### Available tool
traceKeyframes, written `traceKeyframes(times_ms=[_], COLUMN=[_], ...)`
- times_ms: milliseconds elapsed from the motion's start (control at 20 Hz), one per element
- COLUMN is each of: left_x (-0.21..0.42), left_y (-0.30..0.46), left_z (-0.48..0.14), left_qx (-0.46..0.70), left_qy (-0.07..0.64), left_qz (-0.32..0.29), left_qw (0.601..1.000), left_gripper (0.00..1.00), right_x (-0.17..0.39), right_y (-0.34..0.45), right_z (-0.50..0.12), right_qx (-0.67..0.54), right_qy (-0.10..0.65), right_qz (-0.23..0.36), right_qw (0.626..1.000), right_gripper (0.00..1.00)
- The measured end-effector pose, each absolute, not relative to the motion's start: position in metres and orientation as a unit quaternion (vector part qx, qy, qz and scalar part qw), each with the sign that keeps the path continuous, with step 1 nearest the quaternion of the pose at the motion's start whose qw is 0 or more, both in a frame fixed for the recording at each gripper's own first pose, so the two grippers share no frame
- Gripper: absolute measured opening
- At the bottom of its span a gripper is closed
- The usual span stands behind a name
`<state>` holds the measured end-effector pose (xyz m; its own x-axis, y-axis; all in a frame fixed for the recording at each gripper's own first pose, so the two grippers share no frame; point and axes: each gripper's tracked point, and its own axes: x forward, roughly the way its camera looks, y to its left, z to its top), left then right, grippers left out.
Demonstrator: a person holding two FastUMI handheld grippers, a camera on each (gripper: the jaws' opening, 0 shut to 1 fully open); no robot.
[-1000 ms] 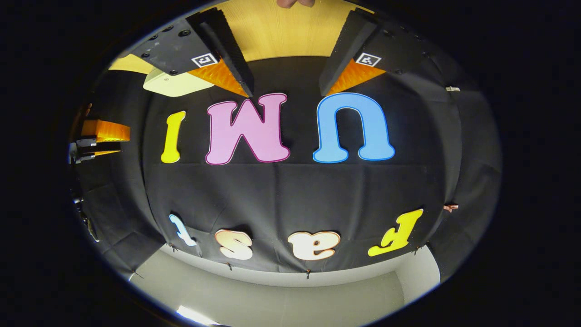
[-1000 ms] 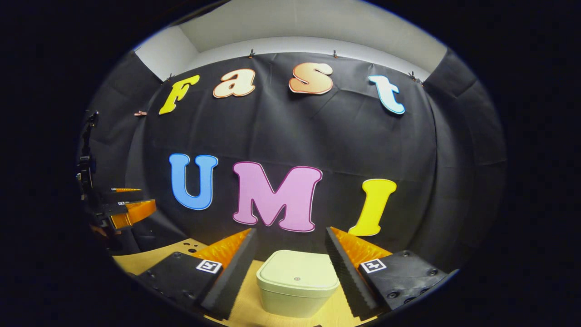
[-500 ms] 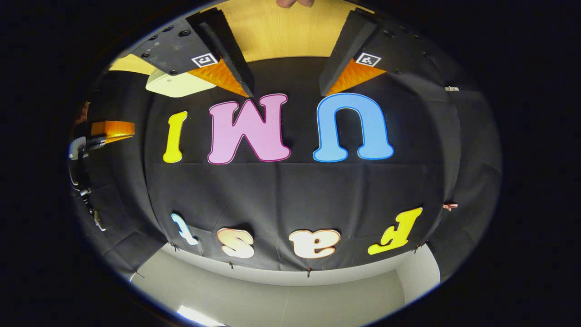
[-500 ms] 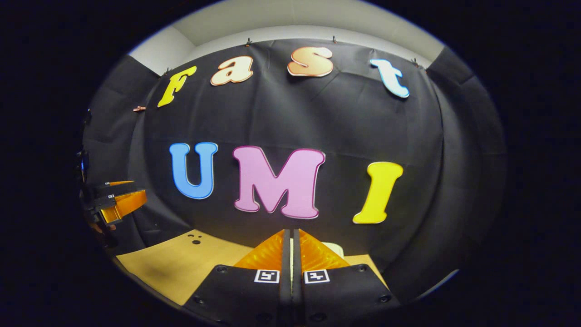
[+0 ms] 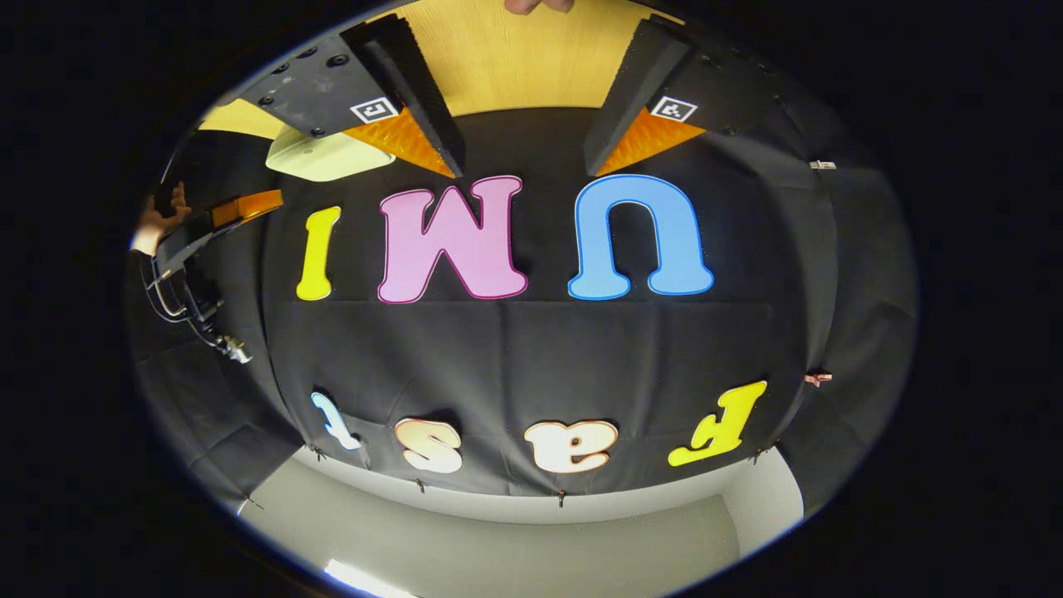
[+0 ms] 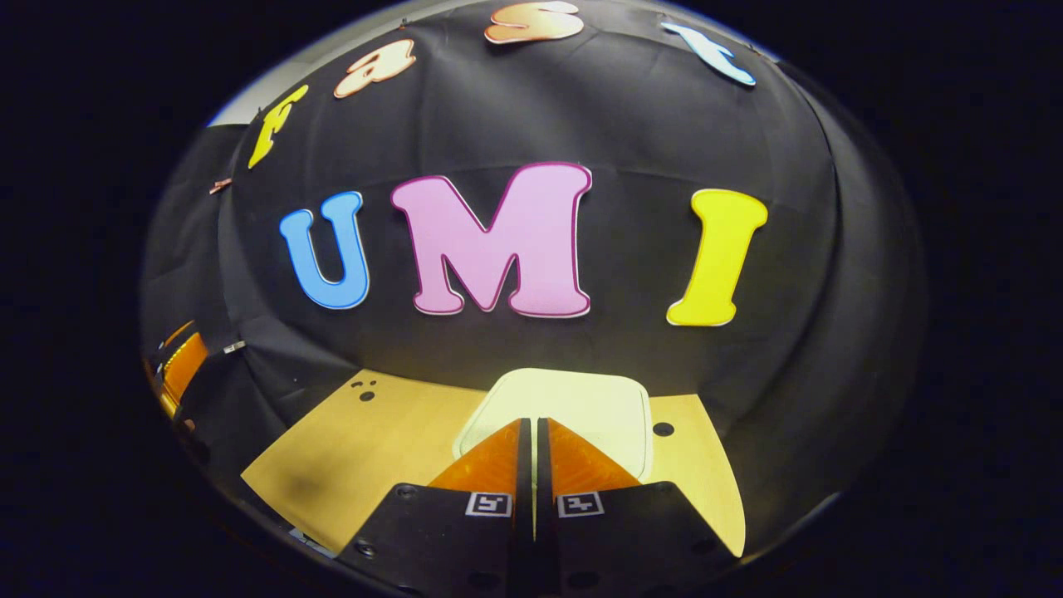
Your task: Press the lid of the desktop garbage bin to open it, pick up the crumpled paper on the desktop and throw it into the bin, then pick up the pop can on the desktop and drop it into the bin, and finally close the garbage bin lid.
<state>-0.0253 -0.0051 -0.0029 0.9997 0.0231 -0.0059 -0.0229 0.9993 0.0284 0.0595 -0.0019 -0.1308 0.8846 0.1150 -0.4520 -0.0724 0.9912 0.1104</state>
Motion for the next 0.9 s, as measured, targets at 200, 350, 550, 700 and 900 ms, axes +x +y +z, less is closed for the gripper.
traceKeyframes(times_ms=[200,350,550,700,900], left_x=[-0.027,-0.028,-0.028,-0.027,-0.025], left_y=[-0.004,-0.005,-0.003,-0.001,0.002], left_z=[-0.006,-0.009,-0.012,-0.013,-0.017], left_qx=[0.009,0.007,0.006,0.004,0.004], left_qy=[0.005,0.008,0.011,0.014,0.018], left_qz=[0.015,0.019,0.024,0.026,0.029], left_qw=[1.0,1.0,1.0,1.0,0.999], left_gripper=[0.95,0.94,0.94,0.95,0.95], right_x=[0.075,0.078,0.081,0.083,0.083], right_y=[-0.002,-0.001,0.002,0.004,0.008], right_z=[-0.161,-0.178,-0.198,-0.208,-0.219], right_qx=[0.045,0.035,0.029,0.028,0.036], right_qy=[0.279,0.308,0.332,0.343,0.357], right_qz=[0.049,0.053,0.058,0.059,0.064], right_qw=[0.958,0.949,0.941,0.937,0.931], right_gripper=[0.05,0.05,0.05,0.05,0.06])
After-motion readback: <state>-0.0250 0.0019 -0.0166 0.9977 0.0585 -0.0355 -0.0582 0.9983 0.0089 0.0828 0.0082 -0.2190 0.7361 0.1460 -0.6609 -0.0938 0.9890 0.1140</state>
